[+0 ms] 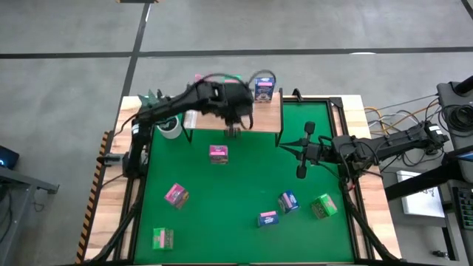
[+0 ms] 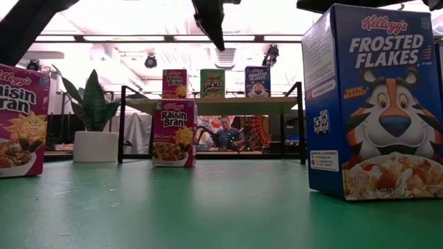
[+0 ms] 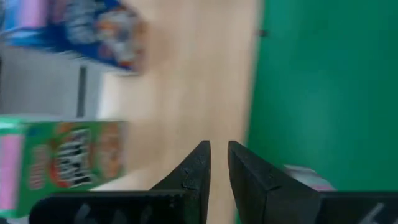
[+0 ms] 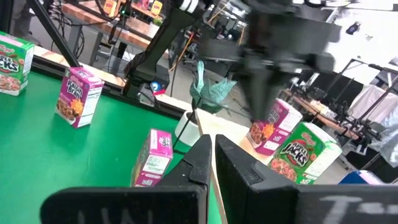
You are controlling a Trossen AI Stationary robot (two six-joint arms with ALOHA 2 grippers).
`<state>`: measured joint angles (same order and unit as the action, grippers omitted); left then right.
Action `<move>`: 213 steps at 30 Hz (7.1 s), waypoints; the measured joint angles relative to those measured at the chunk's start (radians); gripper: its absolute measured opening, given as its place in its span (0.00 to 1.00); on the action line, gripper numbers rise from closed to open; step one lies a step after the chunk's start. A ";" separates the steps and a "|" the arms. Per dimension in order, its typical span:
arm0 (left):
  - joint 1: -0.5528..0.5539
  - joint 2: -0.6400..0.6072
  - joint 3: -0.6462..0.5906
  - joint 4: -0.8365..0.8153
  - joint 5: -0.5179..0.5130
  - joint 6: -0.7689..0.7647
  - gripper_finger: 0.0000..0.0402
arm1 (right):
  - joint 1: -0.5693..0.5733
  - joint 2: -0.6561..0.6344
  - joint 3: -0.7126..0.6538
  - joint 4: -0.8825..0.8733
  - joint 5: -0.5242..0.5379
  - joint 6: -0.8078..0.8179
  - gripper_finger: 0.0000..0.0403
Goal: Stack cereal on shelf
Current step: Put the bottom pink cereal box on the shelf aligned with the other pink cereal box
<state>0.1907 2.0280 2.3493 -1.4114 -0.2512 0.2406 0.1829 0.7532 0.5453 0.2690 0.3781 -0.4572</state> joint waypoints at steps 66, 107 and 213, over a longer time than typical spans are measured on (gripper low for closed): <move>-0.764 -0.515 -1.083 0.034 0.155 -1.849 0.63 | 0.000 0.000 0.000 0.108 -0.019 -0.133 0.03; -0.758 -0.515 -1.062 0.058 0.116 -1.661 0.40 | 0.000 0.000 0.000 0.103 -0.019 -0.127 0.03; 0.257 -0.345 -0.493 0.417 -0.057 -0.018 0.33 | 0.000 0.003 0.000 0.076 -0.019 -0.097 0.03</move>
<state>0.4475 1.6831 1.8568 -0.9942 -0.3087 0.2230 0.1829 0.7563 0.5453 0.3448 0.3595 -0.5540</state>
